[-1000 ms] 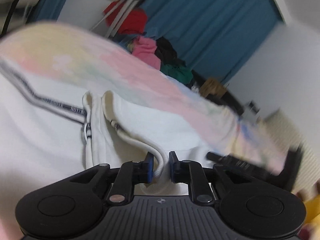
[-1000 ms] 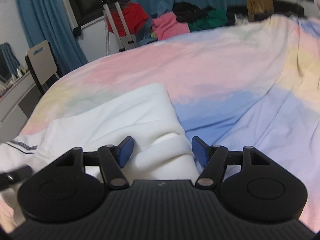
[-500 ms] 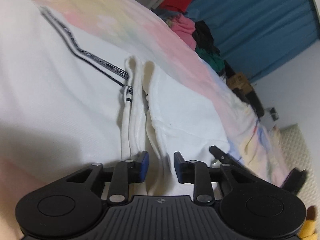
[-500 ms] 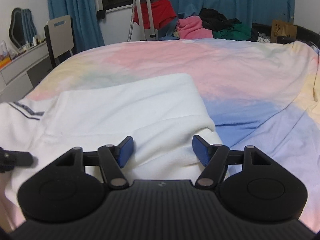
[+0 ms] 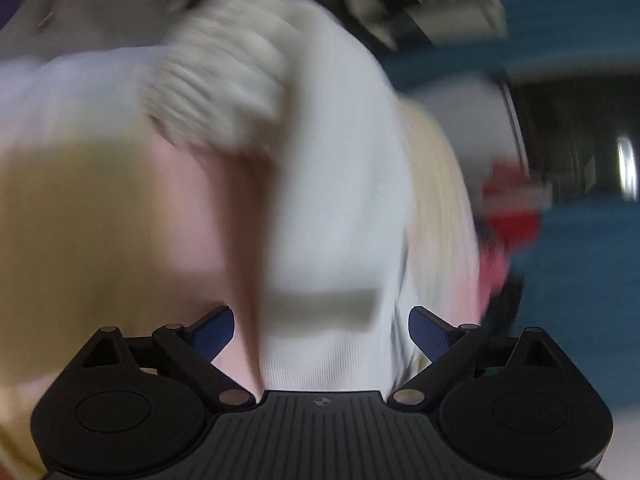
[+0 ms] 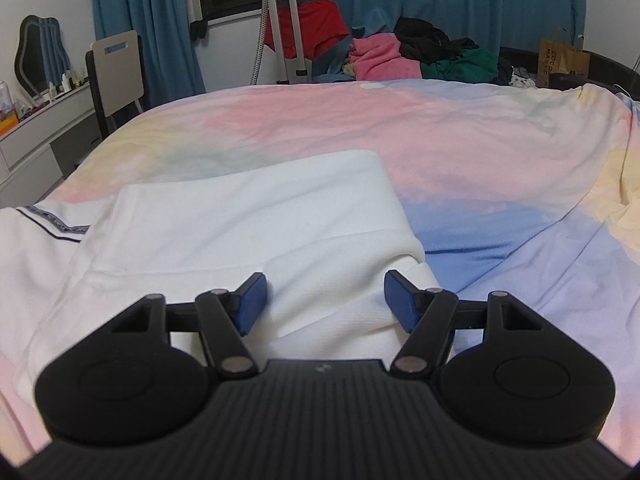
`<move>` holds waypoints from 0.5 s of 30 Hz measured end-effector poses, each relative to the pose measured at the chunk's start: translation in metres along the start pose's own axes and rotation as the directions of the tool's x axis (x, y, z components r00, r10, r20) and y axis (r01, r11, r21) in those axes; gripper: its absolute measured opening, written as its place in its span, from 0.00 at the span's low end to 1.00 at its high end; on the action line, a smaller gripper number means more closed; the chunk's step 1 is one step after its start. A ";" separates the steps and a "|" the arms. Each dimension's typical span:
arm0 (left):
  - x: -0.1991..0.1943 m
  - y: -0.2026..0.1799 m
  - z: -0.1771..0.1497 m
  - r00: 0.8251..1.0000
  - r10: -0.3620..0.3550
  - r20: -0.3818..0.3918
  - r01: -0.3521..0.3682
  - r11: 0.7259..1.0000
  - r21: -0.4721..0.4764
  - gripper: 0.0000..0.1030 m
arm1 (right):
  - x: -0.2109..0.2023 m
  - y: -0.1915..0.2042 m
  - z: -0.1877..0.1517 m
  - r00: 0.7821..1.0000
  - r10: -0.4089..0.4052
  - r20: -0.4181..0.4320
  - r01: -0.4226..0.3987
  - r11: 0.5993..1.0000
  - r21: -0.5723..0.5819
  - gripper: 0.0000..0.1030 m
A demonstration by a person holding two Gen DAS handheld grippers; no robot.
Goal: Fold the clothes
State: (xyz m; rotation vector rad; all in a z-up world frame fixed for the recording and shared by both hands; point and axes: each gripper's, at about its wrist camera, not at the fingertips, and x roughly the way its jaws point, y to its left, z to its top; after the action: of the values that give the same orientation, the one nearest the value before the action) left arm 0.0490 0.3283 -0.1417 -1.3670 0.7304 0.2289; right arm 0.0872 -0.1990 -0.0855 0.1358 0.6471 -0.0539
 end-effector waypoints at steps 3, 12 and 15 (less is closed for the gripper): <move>0.009 0.028 0.030 0.986 -0.149 0.068 0.162 0.950 -0.268 0.92 | 0.001 0.000 0.001 1.000 -0.002 0.002 0.002 1.000 0.000 0.66; 0.029 0.024 0.075 0.970 -0.074 0.232 0.124 0.969 -0.211 0.67 | -0.019 0.033 -0.004 0.992 0.114 0.060 -0.105 0.985 -0.138 0.65; 0.024 0.007 0.078 0.954 -0.002 0.299 0.024 0.997 -0.072 0.49 | -0.010 0.050 -0.016 0.989 0.146 -0.013 -0.145 0.964 -0.223 0.66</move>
State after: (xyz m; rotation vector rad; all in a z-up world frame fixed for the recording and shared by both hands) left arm 0.0904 0.3969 -0.1595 -1.3694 0.4634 0.4462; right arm 0.0748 -0.1477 -0.0867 -0.0345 0.6334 0.1605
